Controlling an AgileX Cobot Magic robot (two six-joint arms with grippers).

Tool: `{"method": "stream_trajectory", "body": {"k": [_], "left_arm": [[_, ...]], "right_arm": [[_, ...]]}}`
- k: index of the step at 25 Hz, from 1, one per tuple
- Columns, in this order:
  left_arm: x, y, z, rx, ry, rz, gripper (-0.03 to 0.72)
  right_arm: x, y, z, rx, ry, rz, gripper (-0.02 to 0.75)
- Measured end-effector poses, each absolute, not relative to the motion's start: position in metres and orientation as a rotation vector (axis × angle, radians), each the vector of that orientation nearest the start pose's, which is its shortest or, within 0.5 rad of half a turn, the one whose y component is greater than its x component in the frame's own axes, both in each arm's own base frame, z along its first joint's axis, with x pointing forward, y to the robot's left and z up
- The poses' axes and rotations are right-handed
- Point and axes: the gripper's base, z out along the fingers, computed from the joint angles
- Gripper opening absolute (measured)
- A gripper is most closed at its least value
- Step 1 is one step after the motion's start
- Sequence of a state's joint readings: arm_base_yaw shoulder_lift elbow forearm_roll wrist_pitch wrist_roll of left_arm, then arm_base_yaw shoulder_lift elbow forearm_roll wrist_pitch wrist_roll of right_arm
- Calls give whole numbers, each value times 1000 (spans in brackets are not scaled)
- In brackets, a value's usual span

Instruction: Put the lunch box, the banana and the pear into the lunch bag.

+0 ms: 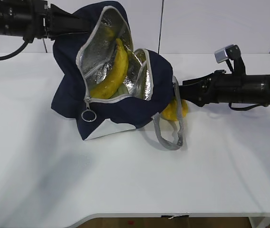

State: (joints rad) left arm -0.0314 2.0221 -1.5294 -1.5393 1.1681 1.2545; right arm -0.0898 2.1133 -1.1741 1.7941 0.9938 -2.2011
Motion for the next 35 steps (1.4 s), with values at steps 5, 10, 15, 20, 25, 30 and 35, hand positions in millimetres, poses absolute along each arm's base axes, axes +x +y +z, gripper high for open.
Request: {"method": "stream_trajectory", "body": {"k": [5,10,15,20,25,30,35], "left_arm": [[426,-97,265,546,1898,-1346,-1],[426,-97,265,546,1898,-1346,-1],[426,-97,265,548,1898,-1345,-1],[426,-97,265,548,1898,-1345,-1],[426,-97,265,549,1898,-1344,-1],[426,-97,265,550,1899,-1343,-1],[426,-97,265,550,1899,-1343,-1]], "right_arm": [[417,37,148,-693,1817,735,491],[417,44,145,-706,1823,742,491],[419,47,140,-710,1829,751,491],[421,47,128,-675,1853,779,491],[422,48,127,-661,1848,793,414],[422,48,127,-660,1843,798,338],[422,48,127,-660,1843,800,318]]}}
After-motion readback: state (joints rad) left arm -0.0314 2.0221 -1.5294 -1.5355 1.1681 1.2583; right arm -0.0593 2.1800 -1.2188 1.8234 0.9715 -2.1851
